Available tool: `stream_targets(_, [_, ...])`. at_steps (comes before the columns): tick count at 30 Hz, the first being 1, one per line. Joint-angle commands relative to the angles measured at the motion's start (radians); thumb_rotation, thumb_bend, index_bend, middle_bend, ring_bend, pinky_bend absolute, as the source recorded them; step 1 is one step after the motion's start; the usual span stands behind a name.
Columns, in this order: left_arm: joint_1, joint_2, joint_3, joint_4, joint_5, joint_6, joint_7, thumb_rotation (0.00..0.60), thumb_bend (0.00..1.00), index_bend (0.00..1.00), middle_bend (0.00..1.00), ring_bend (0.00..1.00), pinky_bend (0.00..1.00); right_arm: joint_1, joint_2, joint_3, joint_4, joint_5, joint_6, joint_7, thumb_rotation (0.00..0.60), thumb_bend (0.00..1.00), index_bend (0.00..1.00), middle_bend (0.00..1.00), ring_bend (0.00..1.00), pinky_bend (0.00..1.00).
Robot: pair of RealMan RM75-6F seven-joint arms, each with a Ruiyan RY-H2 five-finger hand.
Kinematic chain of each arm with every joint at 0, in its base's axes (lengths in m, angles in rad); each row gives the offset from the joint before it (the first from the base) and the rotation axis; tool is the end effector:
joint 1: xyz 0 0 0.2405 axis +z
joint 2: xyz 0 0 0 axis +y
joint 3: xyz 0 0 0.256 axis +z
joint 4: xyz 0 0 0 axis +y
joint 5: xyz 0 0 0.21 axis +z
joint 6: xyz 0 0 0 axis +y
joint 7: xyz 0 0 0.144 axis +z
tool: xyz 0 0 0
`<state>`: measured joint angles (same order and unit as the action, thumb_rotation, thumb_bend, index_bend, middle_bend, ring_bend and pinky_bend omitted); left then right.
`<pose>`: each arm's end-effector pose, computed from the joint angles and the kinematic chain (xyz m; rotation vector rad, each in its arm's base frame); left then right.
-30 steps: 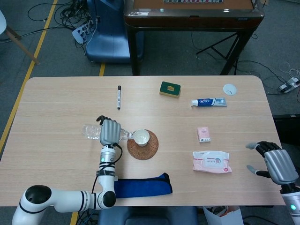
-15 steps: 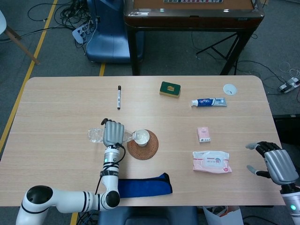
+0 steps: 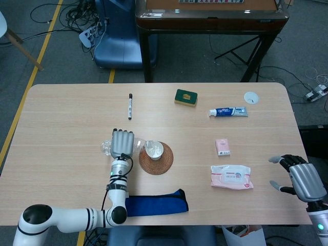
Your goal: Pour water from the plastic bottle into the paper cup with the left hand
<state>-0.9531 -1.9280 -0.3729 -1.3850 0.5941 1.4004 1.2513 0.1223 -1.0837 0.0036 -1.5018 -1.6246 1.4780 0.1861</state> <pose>-0.0693 0.3566 -0.0595 -1.5817 -0.6546 -0.4862 -0.3172 -0.1841 0.1670 1.5228 -0.9103 0.9793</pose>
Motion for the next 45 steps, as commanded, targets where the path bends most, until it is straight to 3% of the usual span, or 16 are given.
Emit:
stream_targets(1, [0.051,0.025,-0.043,-0.035,0.001,-0.035,-0.143,0.6,0.1,0.71,0.78,0.45,0.38,0.0,-0.001,0.0,0.0,0.001,-0.001,-0.002,0.6,0.04,0.37,0.41,0.33,0.37])
stream_targets(18, [0.224,0.107,-0.117,-0.076,0.091,-0.132,-0.725,0.6,0.1,0.71,0.78,0.45,0.39,0.004,-0.011,0.001,-0.001,0.012,-0.018,-0.023,0.6,0.04,0.37,0.41,0.33,0.37])
stream_targets(26, [0.288,0.129,-0.124,-0.06,0.102,-0.174,-0.914,0.6,0.1,0.71,0.78,0.45,0.39,0.006,-0.018,0.003,0.0,0.02,-0.026,-0.034,0.6,0.04,0.37,0.41,0.33,0.37])
stream_targets(37, [0.35,0.105,-0.067,0.054,0.296,-0.201,-1.217,0.6,0.1,0.71,0.78,0.45,0.39,0.006,-0.023,0.009,0.0,0.037,-0.032,-0.041,0.6,0.04,0.37,0.41,0.33,0.37])
stream_targets(45, [0.367,0.061,-0.031,0.18,0.399,-0.19,-1.349,0.6,0.1,0.71,0.78,0.45,0.39,0.005,-0.025,0.012,-0.002,0.05,-0.038,-0.046,0.6,0.04,0.37,0.41,0.33,0.37])
